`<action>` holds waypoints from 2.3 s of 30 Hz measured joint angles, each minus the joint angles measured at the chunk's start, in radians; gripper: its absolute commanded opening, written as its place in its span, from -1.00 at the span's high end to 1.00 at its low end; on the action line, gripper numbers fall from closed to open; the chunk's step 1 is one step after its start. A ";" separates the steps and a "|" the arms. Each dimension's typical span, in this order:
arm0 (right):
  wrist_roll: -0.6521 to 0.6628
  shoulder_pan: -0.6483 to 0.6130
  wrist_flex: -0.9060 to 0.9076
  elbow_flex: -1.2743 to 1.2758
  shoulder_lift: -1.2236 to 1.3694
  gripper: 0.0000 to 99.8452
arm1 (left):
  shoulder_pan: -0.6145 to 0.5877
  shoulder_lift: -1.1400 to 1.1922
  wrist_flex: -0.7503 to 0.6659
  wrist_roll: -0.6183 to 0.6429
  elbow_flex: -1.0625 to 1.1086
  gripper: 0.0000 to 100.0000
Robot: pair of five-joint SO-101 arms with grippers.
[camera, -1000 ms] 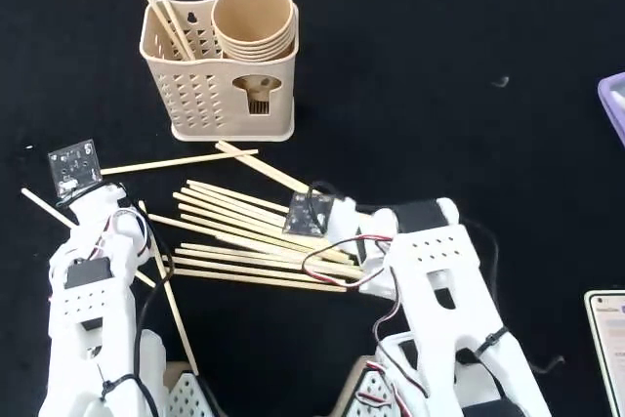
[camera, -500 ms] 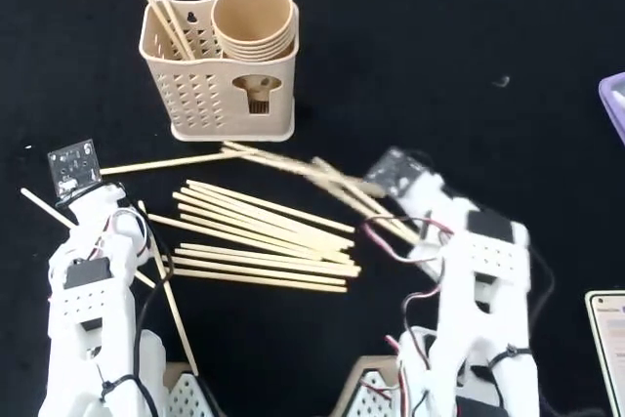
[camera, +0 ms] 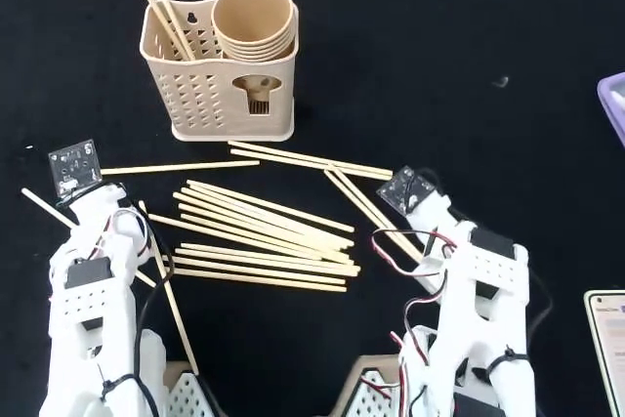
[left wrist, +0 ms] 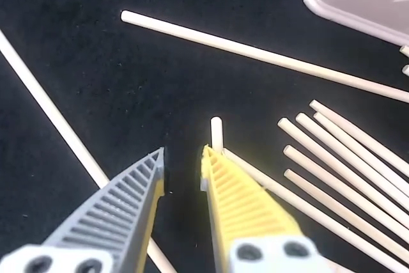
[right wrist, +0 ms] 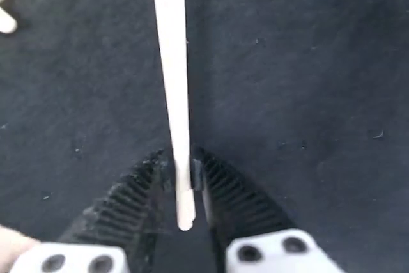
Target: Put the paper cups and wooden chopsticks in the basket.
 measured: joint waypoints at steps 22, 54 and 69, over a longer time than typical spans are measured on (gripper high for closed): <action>-0.264 -0.385 0.046 -0.411 0.420 0.54 | 0.000 0.000 0.000 0.000 0.000 0.80; -0.264 -0.384 0.003 -0.417 0.430 0.98 | 0.000 0.000 0.000 0.000 0.000 0.79; -0.281 -0.450 0.080 -0.275 0.057 0.98 | 0.000 0.000 0.000 0.000 0.000 0.79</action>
